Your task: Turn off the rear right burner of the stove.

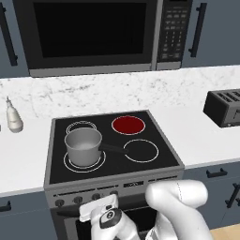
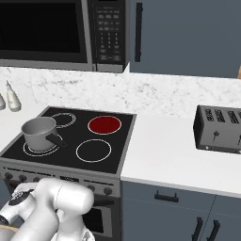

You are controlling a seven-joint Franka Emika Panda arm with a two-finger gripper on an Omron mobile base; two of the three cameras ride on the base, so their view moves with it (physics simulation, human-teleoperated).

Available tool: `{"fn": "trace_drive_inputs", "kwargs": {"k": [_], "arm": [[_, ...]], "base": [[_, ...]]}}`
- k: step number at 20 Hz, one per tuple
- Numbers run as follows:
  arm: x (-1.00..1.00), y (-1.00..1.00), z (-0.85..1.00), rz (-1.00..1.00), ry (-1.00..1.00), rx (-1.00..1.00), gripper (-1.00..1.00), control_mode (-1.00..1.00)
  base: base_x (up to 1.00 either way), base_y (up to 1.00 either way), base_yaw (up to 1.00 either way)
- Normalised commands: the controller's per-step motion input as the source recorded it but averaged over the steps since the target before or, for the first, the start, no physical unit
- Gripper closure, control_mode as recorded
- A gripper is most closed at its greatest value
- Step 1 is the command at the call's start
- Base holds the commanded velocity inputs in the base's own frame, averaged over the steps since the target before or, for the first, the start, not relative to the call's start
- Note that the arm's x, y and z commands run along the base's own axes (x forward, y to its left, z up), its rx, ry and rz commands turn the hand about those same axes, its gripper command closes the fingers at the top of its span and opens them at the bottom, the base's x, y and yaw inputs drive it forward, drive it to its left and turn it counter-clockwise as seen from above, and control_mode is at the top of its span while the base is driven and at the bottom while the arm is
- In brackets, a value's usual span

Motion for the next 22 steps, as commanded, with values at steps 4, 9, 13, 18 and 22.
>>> {"fn": "trace_drive_inputs", "kwargs": {"k": [4, 9, 13, 18, 22], "arm": [[0.0, -0.41, 0.28, -0.01, 0.07, 0.55, 1.0, -1.0], [0.0, -0.52, 0.22, -0.07, 0.05, 0.64, 1.0, -1.0], [0.0, -0.53, 0.23, -0.11, 0.02, 0.69, 1.0, -1.0], [-0.03, -0.1, 0.09, -0.04, -0.01, 0.17, 1.0, -1.0], [0.0, 0.0, 0.0, 0.0, 0.0, 0.0, 1.0, -1.0]], "base": [[0.0, 0.0, 0.0], [0.0, 0.0, 0.0], [0.0, 0.0, 0.0], [0.0, 0.0, 0.0], [0.0, 0.0, 0.0]]}}
